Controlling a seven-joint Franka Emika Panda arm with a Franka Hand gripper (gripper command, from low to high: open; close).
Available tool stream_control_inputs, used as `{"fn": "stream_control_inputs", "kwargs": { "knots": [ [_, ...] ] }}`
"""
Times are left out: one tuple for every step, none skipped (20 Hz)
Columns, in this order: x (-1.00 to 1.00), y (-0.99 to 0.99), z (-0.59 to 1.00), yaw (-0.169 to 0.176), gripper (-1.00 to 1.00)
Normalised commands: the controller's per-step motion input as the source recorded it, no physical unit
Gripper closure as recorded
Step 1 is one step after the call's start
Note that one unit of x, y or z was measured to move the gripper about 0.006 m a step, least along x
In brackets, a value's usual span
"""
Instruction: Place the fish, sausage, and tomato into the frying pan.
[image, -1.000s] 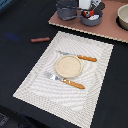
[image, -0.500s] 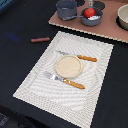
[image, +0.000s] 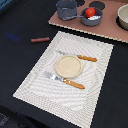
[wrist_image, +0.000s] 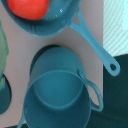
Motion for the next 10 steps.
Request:
{"fn": "stream_control_inputs", "kwargs": {
  "knots": [
    [-0.66,-0.53,0.00,-0.001,-1.00],
    [-0.67,-0.54,0.00,-0.002,-1.00],
    [-0.67,-0.51,0.00,-0.009,-1.00],
    [-0.68,-0.51,0.00,-0.010,-1.00],
    [-0.68,-0.51,0.00,-0.010,-1.00],
    [-0.68,-0.51,0.00,-0.012,-1.00],
    [-0.68,-0.51,0.00,-0.014,-1.00],
    [-0.68,-0.51,0.00,-0.013,-1.00],
    [-0.68,-0.51,-0.01,-0.012,-1.00],
    [-0.69,-0.51,-0.03,-0.015,-1.00]
  ]
}}
